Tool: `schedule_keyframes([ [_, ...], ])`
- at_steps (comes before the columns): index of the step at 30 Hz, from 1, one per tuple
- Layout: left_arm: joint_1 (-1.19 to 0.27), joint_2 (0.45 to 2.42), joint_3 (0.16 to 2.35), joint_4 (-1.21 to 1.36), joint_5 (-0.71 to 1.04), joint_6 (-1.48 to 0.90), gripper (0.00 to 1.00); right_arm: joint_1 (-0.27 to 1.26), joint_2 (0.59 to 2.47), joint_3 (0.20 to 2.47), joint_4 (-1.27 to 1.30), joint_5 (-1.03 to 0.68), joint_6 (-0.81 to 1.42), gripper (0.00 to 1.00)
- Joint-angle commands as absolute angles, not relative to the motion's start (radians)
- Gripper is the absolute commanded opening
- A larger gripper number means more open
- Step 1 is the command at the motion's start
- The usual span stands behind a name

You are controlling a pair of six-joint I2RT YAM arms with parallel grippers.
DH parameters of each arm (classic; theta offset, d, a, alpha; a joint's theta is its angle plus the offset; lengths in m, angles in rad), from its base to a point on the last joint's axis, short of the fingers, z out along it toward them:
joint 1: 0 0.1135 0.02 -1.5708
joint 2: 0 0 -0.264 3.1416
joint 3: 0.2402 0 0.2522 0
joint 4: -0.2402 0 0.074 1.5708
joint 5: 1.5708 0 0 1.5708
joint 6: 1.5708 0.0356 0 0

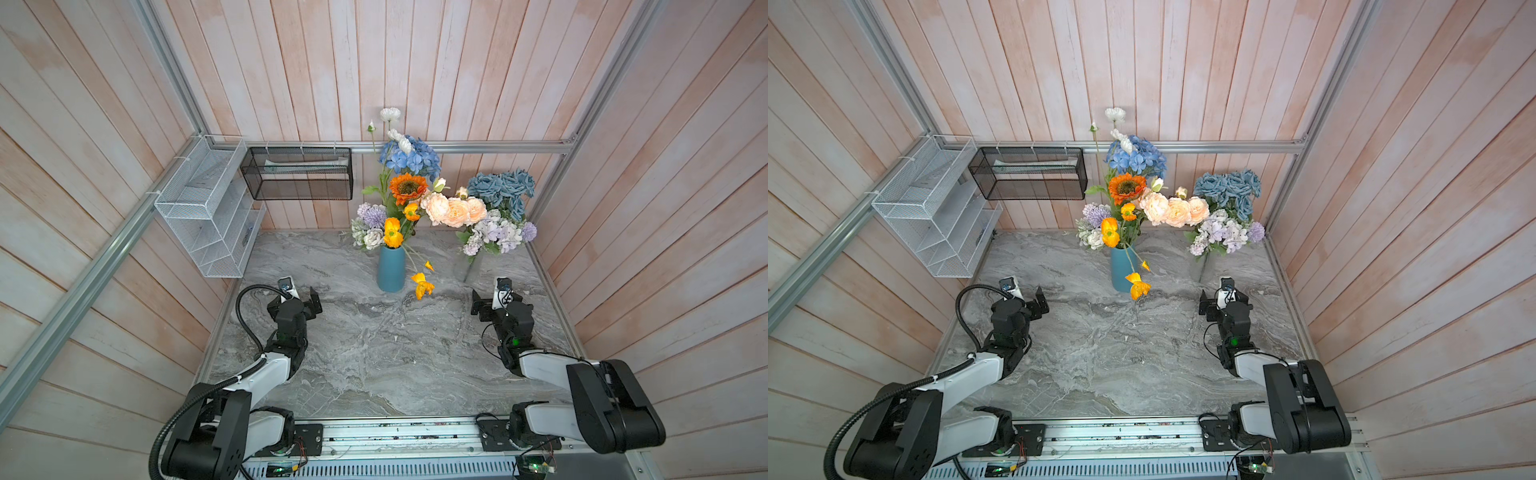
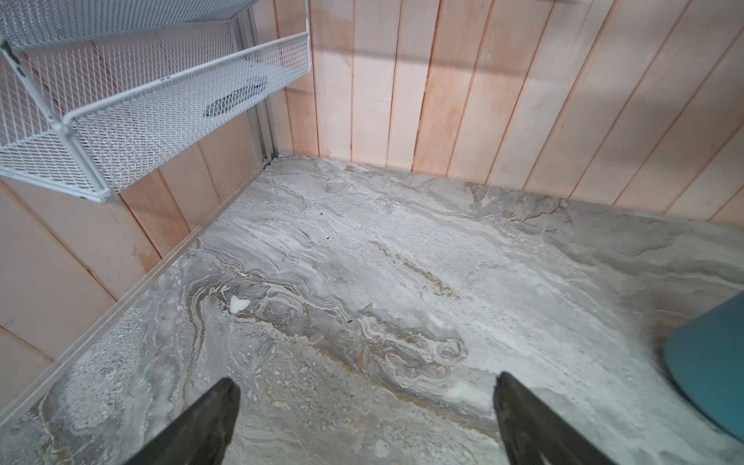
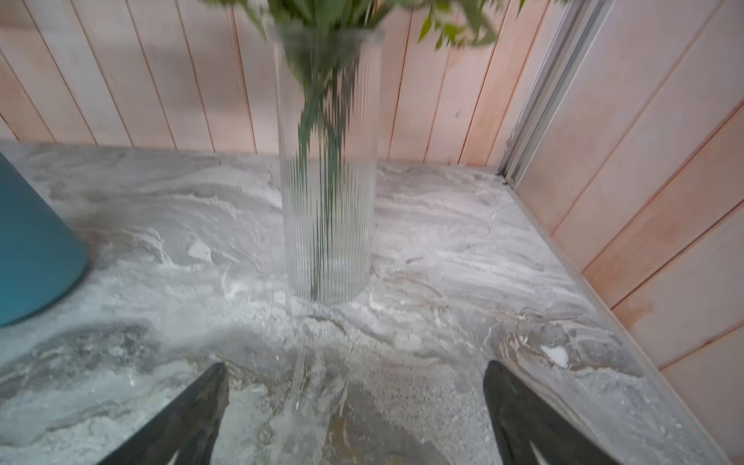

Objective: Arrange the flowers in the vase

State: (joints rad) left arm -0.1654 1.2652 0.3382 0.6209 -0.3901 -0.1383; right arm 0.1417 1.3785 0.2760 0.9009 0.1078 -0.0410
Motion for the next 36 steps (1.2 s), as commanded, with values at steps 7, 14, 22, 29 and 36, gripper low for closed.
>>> schedule_keyframes([
  [7, -0.112, 1.449, 0.333, 0.971, -0.27, 0.047, 1.0, 0.029, 1.456, 0.267, 1.113, 0.067, -0.048, 0.98],
  [14, -0.018, 1.566, 0.249, 1.223, -0.061, 0.005, 1.0, -0.041, 1.514, 0.254, 1.177, -0.006, 0.016, 0.98],
  [22, 0.0, 1.548, 0.278, 1.136, 0.005, 0.006, 1.0, -0.039, 1.522, 0.245, 1.207, 0.027, 0.026, 0.98],
  [29, 0.0, 1.545, 0.286, 1.117, 0.002, 0.004, 1.0, -0.039, 1.522, 0.248, 1.201, 0.027, 0.029, 0.98],
  [36, 0.0, 1.545, 0.286, 1.115, 0.002, 0.004, 1.0, -0.039, 1.52, 0.249, 1.198, 0.028, 0.026, 0.98],
])
